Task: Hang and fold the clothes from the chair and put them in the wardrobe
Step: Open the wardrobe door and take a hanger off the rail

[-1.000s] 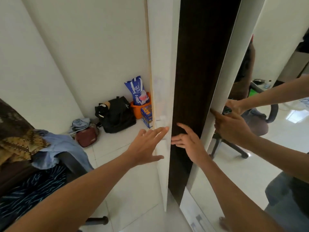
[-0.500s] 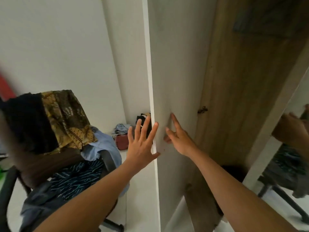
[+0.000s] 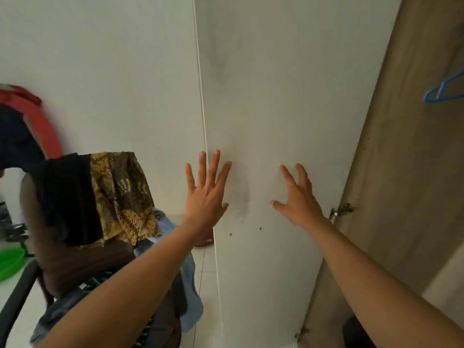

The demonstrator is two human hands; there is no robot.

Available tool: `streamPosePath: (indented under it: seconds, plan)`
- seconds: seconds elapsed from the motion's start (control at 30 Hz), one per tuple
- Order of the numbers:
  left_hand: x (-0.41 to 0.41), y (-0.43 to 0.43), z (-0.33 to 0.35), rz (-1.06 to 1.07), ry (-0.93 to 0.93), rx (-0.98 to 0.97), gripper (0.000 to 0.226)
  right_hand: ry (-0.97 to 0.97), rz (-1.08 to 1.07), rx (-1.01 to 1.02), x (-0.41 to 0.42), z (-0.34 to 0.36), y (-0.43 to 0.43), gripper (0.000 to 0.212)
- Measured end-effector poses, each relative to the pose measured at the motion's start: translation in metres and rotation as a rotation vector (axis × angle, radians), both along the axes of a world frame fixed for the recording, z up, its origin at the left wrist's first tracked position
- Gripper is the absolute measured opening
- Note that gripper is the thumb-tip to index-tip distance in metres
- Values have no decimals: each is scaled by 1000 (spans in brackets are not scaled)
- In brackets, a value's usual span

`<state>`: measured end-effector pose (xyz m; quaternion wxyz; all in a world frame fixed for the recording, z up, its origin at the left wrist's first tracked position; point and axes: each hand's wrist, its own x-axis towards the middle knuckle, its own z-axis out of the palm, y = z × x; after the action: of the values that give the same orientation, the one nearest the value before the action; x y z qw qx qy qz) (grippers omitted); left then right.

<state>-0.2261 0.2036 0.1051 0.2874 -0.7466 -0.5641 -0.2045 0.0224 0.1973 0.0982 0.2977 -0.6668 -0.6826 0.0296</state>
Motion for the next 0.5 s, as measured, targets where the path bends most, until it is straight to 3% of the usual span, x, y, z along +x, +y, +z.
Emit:
streamPosePath:
  seconds: [0.2, 0.5]
  plan:
    - [18, 70, 3, -81, 83, -78, 132, -151, -113, -22, 24, -4, 43, 105]
    - [36, 165, -21, -220, 24, -311, 139, -373, -240, -14, 35, -18, 96, 108]
